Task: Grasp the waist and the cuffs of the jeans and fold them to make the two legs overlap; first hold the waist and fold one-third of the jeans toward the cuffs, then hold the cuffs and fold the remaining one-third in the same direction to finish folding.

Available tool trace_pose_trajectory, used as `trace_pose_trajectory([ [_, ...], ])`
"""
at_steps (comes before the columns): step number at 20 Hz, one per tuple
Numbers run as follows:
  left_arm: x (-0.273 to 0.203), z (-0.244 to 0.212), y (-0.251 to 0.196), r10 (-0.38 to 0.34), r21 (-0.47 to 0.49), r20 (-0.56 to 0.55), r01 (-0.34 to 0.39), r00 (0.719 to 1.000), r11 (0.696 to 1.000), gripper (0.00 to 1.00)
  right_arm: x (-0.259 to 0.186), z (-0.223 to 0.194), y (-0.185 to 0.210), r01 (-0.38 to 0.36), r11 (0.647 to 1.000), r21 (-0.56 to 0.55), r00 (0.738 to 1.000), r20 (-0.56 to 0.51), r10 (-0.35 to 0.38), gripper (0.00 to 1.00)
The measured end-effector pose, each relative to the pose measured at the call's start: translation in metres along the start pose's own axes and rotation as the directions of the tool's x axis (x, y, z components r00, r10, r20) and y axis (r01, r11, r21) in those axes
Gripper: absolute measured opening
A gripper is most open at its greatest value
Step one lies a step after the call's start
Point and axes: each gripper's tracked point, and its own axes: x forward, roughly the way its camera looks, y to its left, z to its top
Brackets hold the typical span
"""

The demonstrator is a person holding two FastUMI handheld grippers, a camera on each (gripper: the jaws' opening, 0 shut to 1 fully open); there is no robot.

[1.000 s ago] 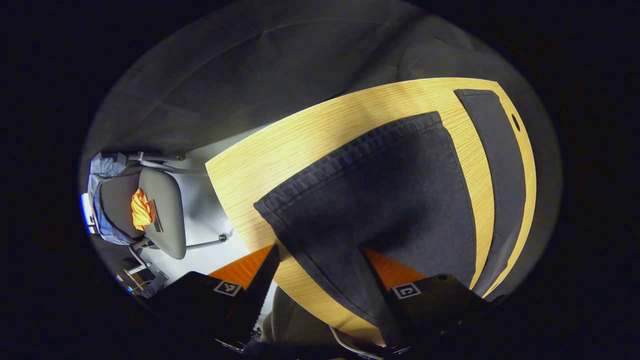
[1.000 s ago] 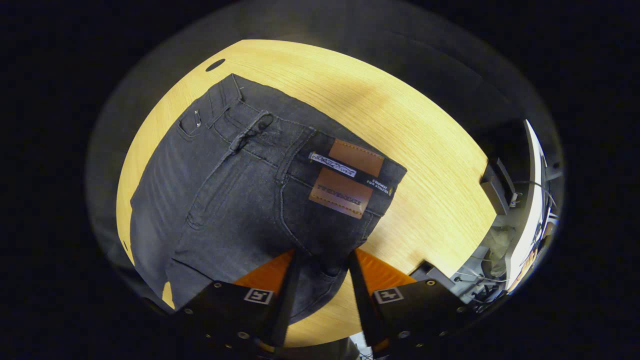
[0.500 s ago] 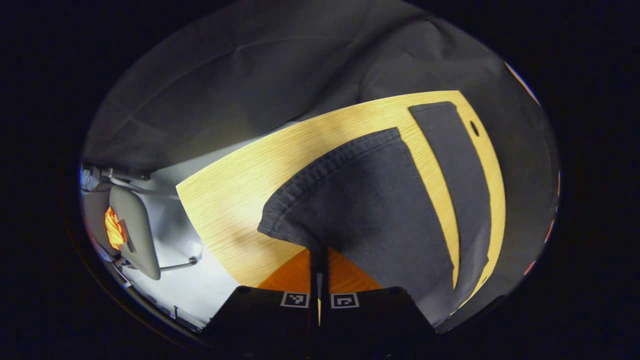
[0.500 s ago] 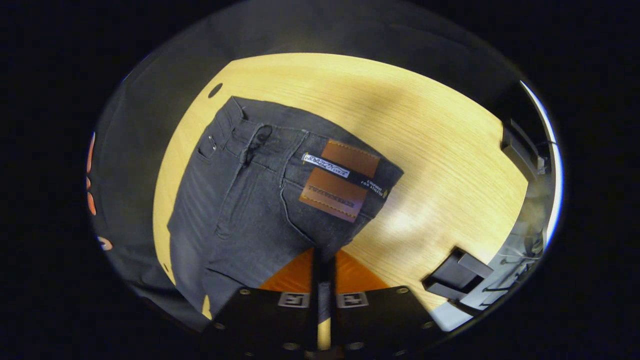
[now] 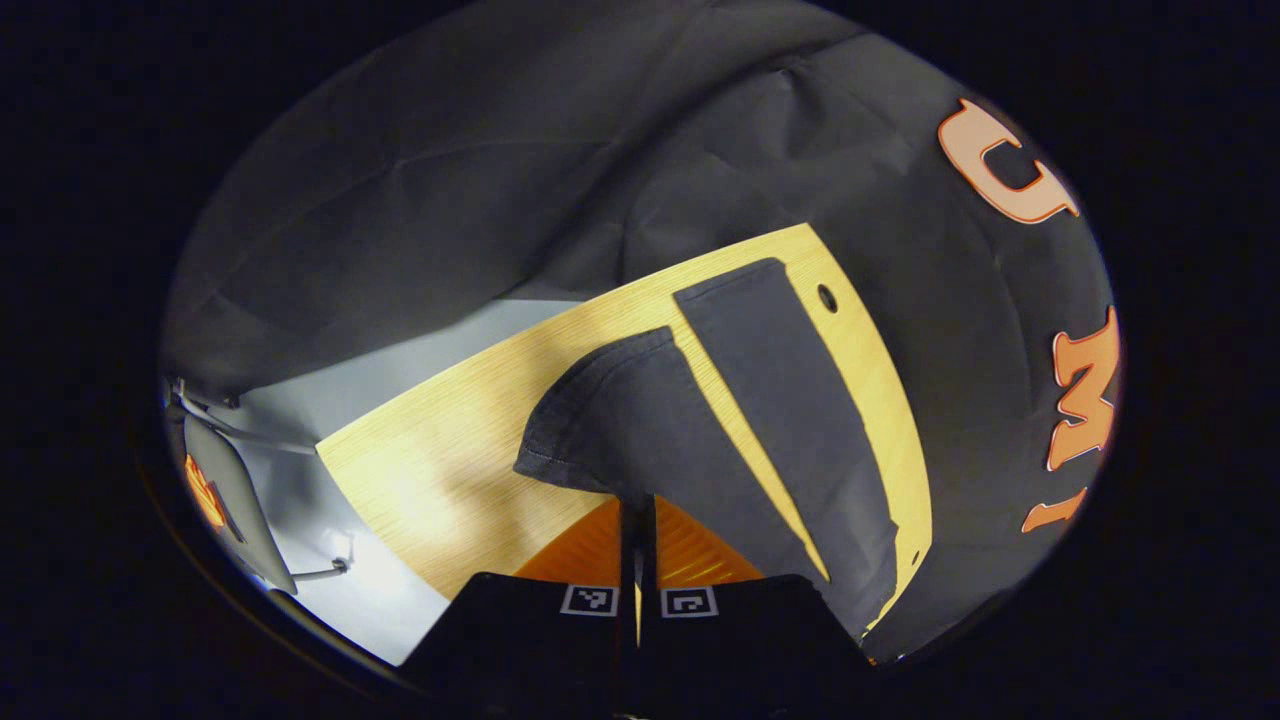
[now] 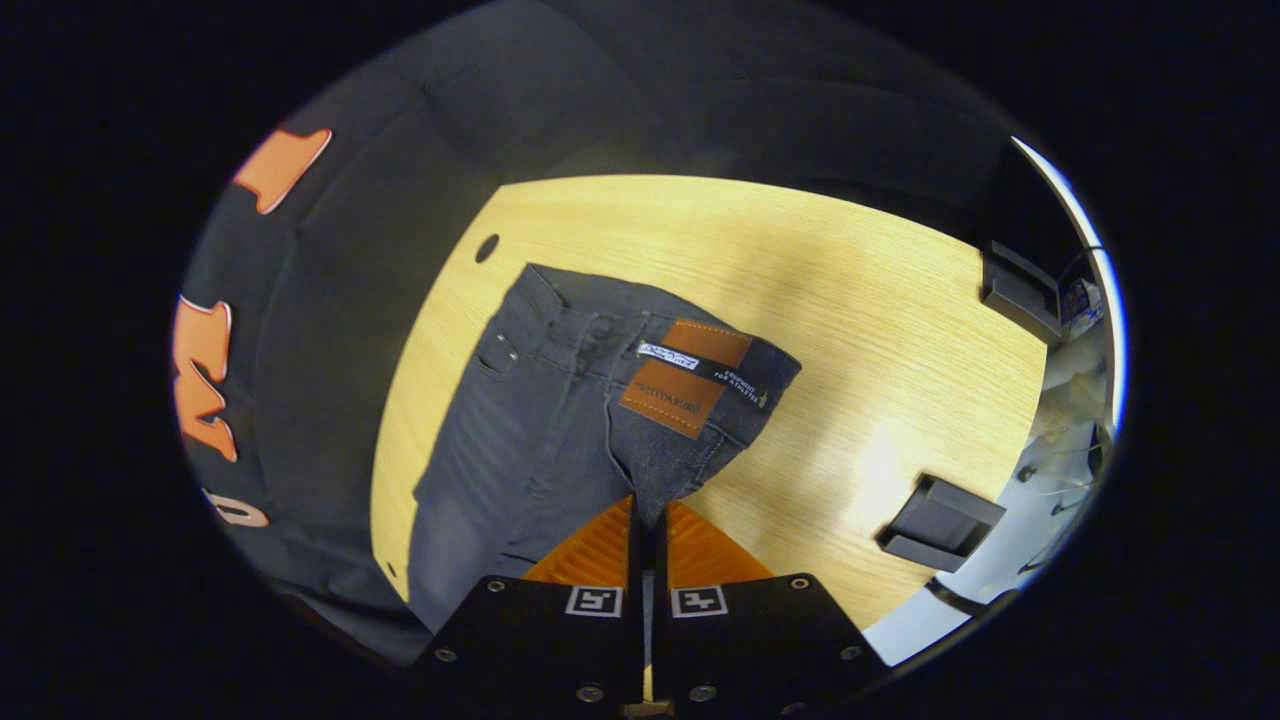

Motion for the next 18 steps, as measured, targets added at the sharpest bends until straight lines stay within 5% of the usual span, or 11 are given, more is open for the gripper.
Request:
trace_pose_trajectory([
  [10, 0.006, 0.052, -0.055, -0.072, 0.131, 0.023, 0.068, 0.997, 0.989, 0.01, -0.020, 0.030, 0.060, -0.035, 0.997, -0.069, 0.995, 0.091, 0.041, 0.04],
  [18, 0.052, 0.107, -0.101, -0.085, 0.186, -0.015, 0.086, 0.996, 0.979, 0.01, -0.015, 0.051, 0.109, -0.009, 1.000, -0.020, 0.992, 0.126, 0.012, 0.04],
])
